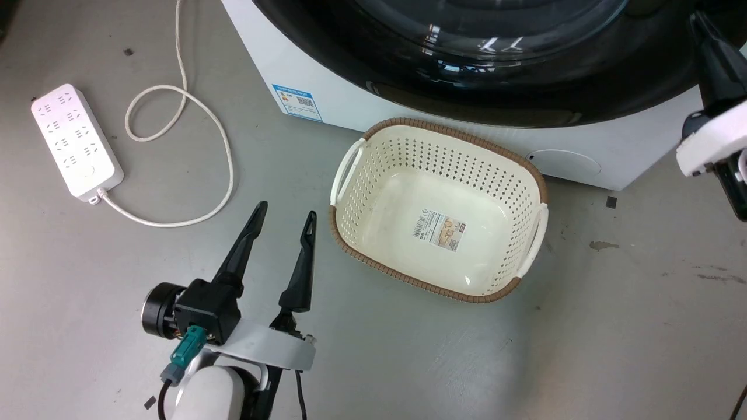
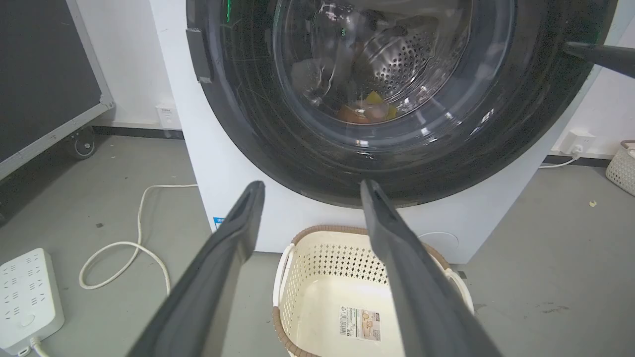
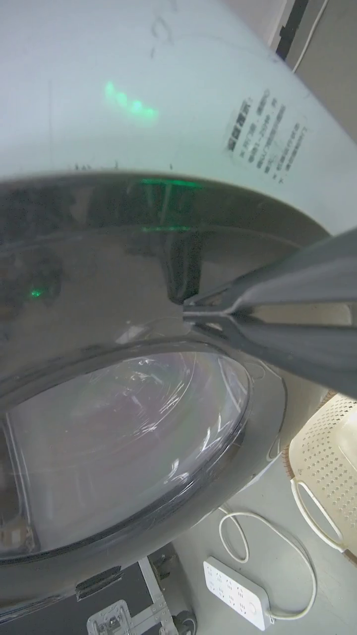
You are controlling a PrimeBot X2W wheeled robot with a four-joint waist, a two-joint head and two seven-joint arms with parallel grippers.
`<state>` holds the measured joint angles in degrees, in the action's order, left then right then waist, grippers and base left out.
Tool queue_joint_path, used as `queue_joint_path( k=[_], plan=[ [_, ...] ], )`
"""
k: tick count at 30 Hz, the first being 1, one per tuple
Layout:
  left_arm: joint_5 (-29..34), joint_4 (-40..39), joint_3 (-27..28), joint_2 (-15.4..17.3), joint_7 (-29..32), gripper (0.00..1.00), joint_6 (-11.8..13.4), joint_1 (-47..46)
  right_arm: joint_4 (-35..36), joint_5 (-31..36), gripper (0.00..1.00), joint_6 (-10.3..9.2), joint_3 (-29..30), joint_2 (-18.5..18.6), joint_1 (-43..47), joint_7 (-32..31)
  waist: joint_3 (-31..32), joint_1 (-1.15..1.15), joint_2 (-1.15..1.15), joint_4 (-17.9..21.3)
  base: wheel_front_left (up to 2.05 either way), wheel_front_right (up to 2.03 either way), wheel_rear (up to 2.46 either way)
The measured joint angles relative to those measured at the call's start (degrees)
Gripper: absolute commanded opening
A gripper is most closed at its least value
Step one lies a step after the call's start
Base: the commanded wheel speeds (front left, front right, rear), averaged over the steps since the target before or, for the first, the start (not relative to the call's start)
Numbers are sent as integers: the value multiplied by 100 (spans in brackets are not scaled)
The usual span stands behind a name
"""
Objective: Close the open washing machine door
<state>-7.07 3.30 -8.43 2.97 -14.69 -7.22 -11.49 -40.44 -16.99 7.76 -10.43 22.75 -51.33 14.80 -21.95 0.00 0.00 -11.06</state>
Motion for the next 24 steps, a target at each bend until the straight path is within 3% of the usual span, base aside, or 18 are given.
queue_joint_path(
  k=[10, 11, 12, 13, 24],
  plan=[
    [-3, 58, 49, -3, 0, 100, 0, 7, -133, 181, 0, 24, 370, -346, -49, -3, 245, 0, 0, 26, 0, 0, 0],
    [-8, 75, 54, -4, 0, 100, 0, 12, -90, 180, 9, 18, 389, -356, -13, -3, 304, 0, 0, 35, 0, 0, 0],
    [-9, 93, 57, -4, 0, 100, 0, 16, -14, 180, 46, 15, 420, -361, 55, -3, 367, 0, 0, 44, 0, 0, 0],
    [-10, 115, 59, -5, 0, 100, 0, 29, 77, 179, 100, 8, 454, -368, 149, -1, 439, 0, 0, 55, 0, 0, 0],
    [127, 344, 270, -11, 0, 100, 21, 463, 1326, 288, 100, -23, 730, -844, 2059, 0, 1437, -1, 0, 277, 0, 0, 0]
  ],
)
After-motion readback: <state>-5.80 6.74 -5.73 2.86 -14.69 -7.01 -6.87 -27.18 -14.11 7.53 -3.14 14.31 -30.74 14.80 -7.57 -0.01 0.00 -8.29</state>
